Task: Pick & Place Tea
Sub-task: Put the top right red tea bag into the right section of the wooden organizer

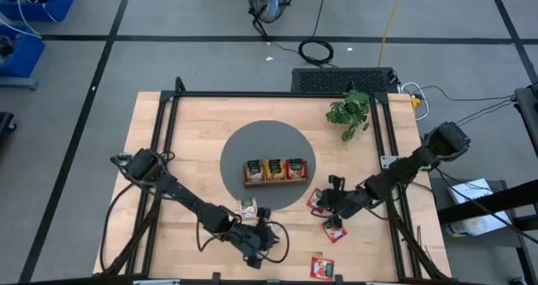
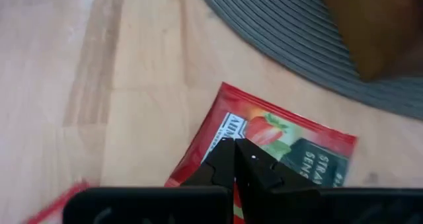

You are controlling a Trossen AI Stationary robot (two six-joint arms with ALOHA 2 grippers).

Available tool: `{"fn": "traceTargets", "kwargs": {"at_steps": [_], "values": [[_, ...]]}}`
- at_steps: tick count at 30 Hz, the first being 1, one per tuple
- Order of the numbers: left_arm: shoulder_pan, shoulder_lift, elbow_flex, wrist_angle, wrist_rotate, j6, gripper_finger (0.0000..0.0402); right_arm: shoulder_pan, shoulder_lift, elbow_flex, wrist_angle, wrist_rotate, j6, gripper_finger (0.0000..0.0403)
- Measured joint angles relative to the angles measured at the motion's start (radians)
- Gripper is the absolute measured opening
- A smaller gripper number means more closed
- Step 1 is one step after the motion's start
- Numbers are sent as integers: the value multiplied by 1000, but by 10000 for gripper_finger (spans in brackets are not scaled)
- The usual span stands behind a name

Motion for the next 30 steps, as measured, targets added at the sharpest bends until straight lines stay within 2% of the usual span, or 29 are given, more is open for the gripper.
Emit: {"fn": "traceTargets", "kwargs": {"at_steps": [2, 6, 14, 19, 23, 25, 30], "values": [[3, 22, -2, 9, 29, 8, 42, -4, 53, 0, 96, -6, -11, 0], [26, 54, -1, 66, 61, 10, 42, -39, 168, 13, 276, -89, -20, 0], [66, 60, -1, 76, 61, -36, 42, -59, 343, 147, 329, -210, -83, 0], [58, 90, -2, 69, 59, -12, 42, -59, 355, 192, 327, -210, -123, 0], [62, 119, 0, 165, 51, 4, 42, -58, 356, 191, 351, -210, -129, 0], [68, 144, 3, 269, 16, 31, 42, -55, 357, 191, 373, -214, -150, 0], [75, 153, 5, 288, -46, 67, 42, -45, 358, 190, 394, -214, -169, 0]]}}
